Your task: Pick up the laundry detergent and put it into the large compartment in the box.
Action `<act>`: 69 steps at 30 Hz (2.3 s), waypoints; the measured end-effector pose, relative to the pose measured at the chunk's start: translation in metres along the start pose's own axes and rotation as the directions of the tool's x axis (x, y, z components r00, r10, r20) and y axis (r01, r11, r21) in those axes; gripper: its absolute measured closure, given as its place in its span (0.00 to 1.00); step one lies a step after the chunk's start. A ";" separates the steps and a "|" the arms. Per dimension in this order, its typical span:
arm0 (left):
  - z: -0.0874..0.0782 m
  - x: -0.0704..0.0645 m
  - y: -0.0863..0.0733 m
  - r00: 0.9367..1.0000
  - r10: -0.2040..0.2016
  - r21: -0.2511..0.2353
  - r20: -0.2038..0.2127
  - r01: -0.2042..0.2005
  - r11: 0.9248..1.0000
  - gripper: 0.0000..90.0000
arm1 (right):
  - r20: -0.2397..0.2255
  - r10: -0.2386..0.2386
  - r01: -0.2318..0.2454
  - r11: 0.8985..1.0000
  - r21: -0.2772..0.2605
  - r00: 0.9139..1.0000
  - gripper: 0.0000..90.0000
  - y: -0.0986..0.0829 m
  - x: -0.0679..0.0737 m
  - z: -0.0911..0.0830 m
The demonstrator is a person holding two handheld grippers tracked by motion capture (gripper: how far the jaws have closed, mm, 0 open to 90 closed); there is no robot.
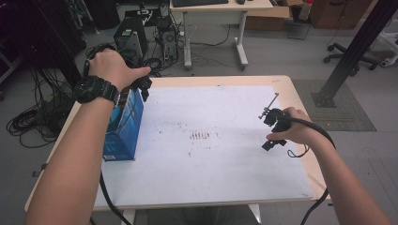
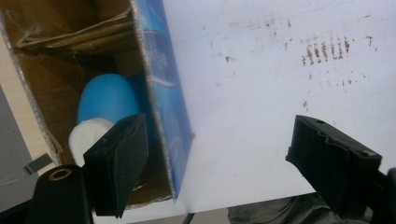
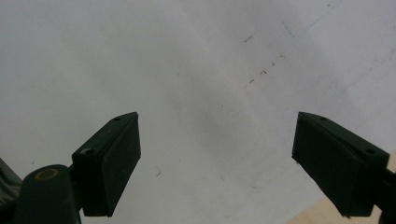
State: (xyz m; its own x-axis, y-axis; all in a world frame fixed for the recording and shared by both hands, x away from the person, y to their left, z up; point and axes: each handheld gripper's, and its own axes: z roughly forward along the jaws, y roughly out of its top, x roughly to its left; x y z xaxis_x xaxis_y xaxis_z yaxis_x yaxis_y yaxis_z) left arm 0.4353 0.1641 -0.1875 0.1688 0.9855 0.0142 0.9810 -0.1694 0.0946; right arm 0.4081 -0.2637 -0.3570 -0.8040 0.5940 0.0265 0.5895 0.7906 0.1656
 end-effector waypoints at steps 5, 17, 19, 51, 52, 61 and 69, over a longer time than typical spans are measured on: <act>0.004 -0.012 0.003 1.000 0.012 0.004 0.007 -0.012 1.000 0.22 | 0.000 0.002 -0.002 1.000 -0.001 1.000 0.17 -0.002 0.000 0.000; 0.012 -0.040 0.009 0.998 0.064 0.011 0.008 -0.065 0.998 0.21 | -0.001 0.000 0.000 1.000 -0.002 1.000 0.17 -0.003 0.001 0.001; 0.014 -0.045 0.009 0.997 0.078 0.015 0.005 -0.078 0.997 0.21 | -0.002 0.001 -0.001 1.000 -0.003 1.000 0.17 -0.004 0.001 0.001; 0.062 -0.093 0.019 0.985 0.170 0.043 0.025 -0.171 0.984 0.21 | -0.006 0.005 -0.005 1.000 -0.004 1.000 0.17 -0.008 -0.004 0.004; 0.063 -0.094 0.019 0.985 0.173 0.046 0.027 -0.174 0.984 0.21 | -0.006 0.005 -0.005 1.000 -0.004 1.000 0.17 -0.009 -0.005 0.004; 0.070 -0.095 0.015 0.984 0.175 0.058 0.029 -0.177 0.983 0.22 | -0.009 0.001 -0.001 1.000 -0.008 1.000 0.17 -0.007 -0.002 0.004; 0.069 -0.092 0.013 0.985 0.169 0.053 0.036 -0.171 0.984 0.22 | -0.005 -0.002 0.002 1.000 -0.009 1.000 0.17 -0.006 -0.001 0.002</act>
State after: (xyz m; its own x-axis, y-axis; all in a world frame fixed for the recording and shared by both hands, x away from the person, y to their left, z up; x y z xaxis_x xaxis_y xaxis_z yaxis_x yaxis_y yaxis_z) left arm 0.4393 0.0706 -0.2560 0.3353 0.9421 -0.0056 0.9415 -0.3349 0.0375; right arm 0.4055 -0.2682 -0.3599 -0.8055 0.5917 0.0315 0.5874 0.7903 0.1746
